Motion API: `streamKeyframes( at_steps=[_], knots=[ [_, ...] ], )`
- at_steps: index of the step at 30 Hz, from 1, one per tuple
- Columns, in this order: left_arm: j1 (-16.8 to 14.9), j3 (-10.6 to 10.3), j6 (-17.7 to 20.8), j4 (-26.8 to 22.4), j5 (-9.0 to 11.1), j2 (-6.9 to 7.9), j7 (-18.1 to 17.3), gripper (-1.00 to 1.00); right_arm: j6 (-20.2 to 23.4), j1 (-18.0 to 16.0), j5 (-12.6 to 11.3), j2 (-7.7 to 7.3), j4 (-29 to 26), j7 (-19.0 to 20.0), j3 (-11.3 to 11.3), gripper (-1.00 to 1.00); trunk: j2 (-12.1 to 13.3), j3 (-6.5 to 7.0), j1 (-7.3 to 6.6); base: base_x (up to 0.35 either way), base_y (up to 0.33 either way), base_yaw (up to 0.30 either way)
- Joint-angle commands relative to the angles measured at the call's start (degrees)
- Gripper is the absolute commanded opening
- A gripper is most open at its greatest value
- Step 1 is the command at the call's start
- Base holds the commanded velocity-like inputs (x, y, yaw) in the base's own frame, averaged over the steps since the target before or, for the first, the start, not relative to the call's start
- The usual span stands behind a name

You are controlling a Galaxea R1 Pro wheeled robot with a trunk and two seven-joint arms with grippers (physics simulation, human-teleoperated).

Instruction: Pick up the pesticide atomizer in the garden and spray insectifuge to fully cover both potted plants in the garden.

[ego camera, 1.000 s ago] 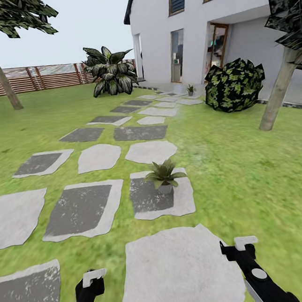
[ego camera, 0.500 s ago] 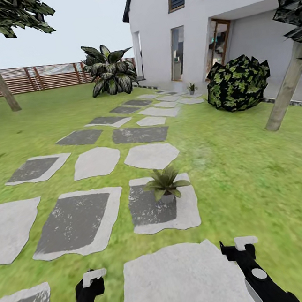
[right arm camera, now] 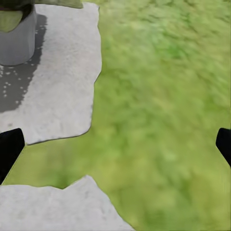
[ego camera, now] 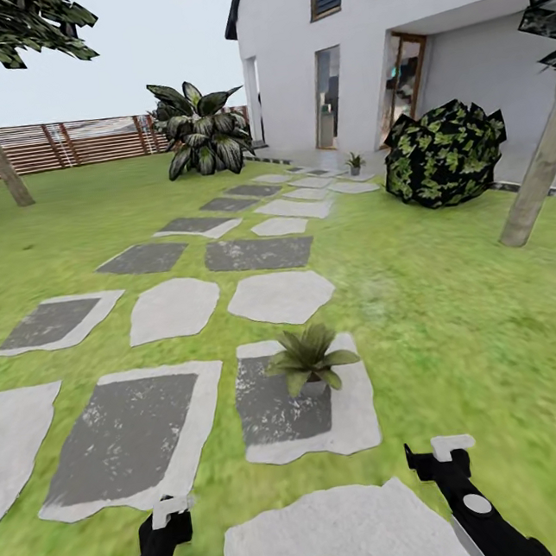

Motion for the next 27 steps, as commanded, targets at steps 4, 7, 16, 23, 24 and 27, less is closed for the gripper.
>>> streamKeyframes(
  at_steps=[4,7,16,23,24,27],
  knots=[
    [-0.04,0.12,-0.24,0.05,-0.12,-0.01,0.02,-1.0,-0.17,-0.03,0.02,0.0,0.03,-0.15,0.03,1.0,-0.02,-0.05,0.02,0.337,0.087,-0.042],
    [-0.04,0.13,-0.25,0.05,-0.12,-0.01,0.02,-1.0,-0.14,-0.03,0.02,0.0,0.04,-0.15,0.03,1.0,-0.02,-0.05,0.02,0.334,0.114,-0.147],
    [0.03,-0.06,-0.28,0.05,-0.12,-0.01,0.02,-1.0,-0.2,-0.03,-0.07,0.0,0.02,-0.15,0.03,1.0,-0.02,-0.05,0.02,0.299,0.16,-0.085],
    [0.05,-0.17,-0.37,0.05,-0.12,-0.01,-0.01,-1.0,-0.22,-0.03,-0.05,0.0,0.02,-0.15,-0.01,1.0,-0.02,-0.05,0.02,0.322,0.002,-0.065],
    [0.05,-0.17,-0.38,0.05,-0.12,-0.01,-0.03,-1.0,-0.22,-0.03,-0.06,0.0,0.02,-0.15,0.0,1.0,-0.02,-0.05,0.02,0.323,0.0,-0.233],
    [0.05,-0.17,-0.37,0.05,-0.12,-0.01,0.01,-1.0,-0.22,-0.03,-0.07,0.0,0.02,-0.15,-0.03,1.0,-0.02,-0.05,0.02,0.323,0.0,-0.264]
  ],
)
